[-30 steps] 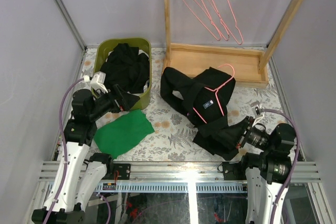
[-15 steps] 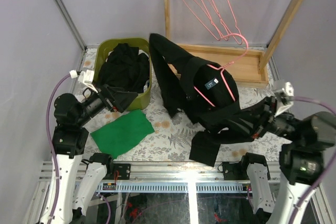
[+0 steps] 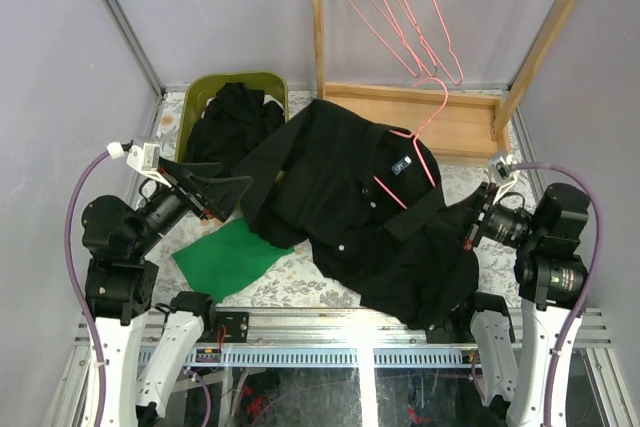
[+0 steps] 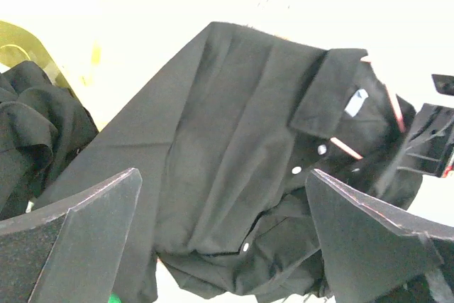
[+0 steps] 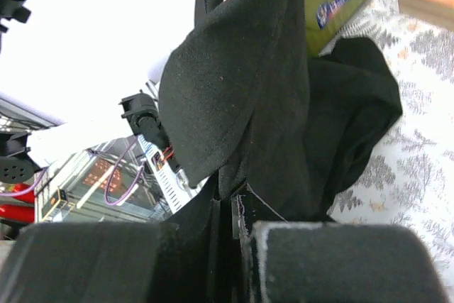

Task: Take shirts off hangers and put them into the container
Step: Pick up the hanger from the clothesline.

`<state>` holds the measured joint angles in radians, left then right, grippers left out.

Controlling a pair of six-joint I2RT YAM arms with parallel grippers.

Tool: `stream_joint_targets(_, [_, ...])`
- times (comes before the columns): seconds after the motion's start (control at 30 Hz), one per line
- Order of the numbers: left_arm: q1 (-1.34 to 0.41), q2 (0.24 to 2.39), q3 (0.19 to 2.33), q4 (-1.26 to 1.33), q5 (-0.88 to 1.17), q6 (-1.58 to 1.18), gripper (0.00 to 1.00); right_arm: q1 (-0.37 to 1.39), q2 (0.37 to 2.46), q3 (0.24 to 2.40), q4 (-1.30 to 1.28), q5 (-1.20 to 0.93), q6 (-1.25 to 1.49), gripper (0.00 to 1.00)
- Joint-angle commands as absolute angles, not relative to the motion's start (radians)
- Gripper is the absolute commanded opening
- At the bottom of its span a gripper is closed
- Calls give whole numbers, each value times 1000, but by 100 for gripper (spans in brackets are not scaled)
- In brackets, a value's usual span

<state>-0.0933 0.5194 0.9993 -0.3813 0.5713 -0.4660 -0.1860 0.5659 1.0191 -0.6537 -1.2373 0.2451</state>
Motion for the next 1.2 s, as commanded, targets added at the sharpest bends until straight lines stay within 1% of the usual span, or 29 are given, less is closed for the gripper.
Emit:
stream_joint_targets(0.0, [-89,551,995,-386,644,-435,100,-185,502,919,-657,-1188,263,0])
stream_joint_targets(0.07, [-89,592,973,-369,698,-445,100,-184,482,841,-616,-1219,314,0])
stream_joint_targets(0.13, [-90,639,957,-361,754,-458,98,-185,445,758,-579,-1251,349,0])
stream_joint_targets(0.17, [-90,663,954,-361,777,-462,97,-180,411,708,-553,-1237,404,0])
stream_joint_targets(0.27, [-93,690,944,-349,794,-471,96,-178,305,555,-337,-1238,623,0])
stream_joint_targets(0.3, [-97,689,940,-339,783,-477,96,-178,293,539,-315,-1240,641,0])
stream_joint_targets(0.37, [-109,680,928,-302,769,-502,96,-178,309,550,-359,-1226,606,0])
stream_joint_targets(0.47, [-157,689,915,-245,749,-542,96,-178,372,589,-439,-1203,534,0])
stream_joint_targets(0.57, [-283,741,926,-250,653,-534,95,-174,446,620,-429,-1175,521,0])
stream_joint_targets(0.73, [-562,804,939,-258,367,-516,94,-164,638,860,-564,-1168,330,0])
stream_joint_targets(0.8, [-634,822,948,-259,300,-509,94,-136,727,986,-695,-1148,172,0])
stream_joint_targets(0.87, [-671,823,958,-258,255,-511,93,-96,812,1113,-902,-1086,6,0])
stream_joint_targets(0.9, [-682,817,959,-254,234,-511,93,-68,843,1161,-926,-1073,-18,0])
stream_joint_targets(1.0, [-695,775,954,-239,188,-501,93,18,899,1252,-886,-1068,-33,0])
stream_joint_targets(1.1, [-695,719,955,-228,158,-494,93,163,984,1307,-903,-938,-46,0])
stream_joint_targets(1.17, [-695,686,955,-227,139,-482,93,262,1041,1284,-908,-869,-77,0])
